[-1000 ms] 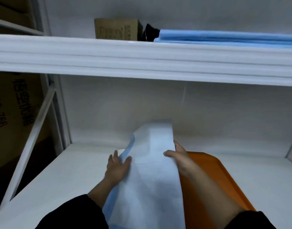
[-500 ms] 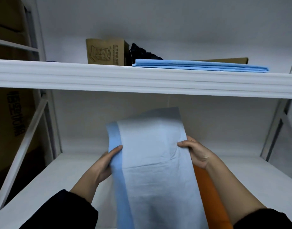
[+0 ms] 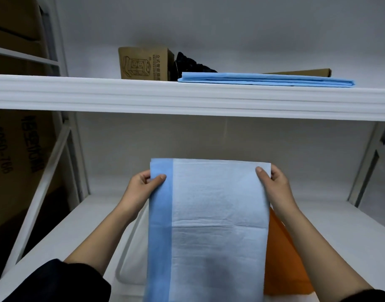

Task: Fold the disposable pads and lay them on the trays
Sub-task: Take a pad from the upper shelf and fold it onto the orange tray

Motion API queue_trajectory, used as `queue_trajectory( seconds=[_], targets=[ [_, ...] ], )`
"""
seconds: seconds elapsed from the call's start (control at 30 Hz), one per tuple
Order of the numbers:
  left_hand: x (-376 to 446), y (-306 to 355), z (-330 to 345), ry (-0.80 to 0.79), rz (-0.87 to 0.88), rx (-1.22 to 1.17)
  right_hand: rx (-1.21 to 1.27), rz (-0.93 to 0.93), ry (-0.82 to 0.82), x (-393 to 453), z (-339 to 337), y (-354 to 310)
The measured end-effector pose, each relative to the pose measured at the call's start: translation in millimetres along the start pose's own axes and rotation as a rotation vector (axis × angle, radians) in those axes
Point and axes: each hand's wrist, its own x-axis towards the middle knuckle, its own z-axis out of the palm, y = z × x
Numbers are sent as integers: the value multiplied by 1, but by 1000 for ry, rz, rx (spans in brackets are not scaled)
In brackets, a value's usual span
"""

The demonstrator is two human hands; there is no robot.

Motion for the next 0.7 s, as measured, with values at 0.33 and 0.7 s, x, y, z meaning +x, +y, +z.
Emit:
queue_trajectory(
  seconds=[0.33,0.7],
  targets=[
    [-16,25,16,-90,455,421,-51,-225,173,-29,-14,-13],
    [-15,34,23,-69,318,386,-7,-241,197,-34,-23,-11]
  ],
)
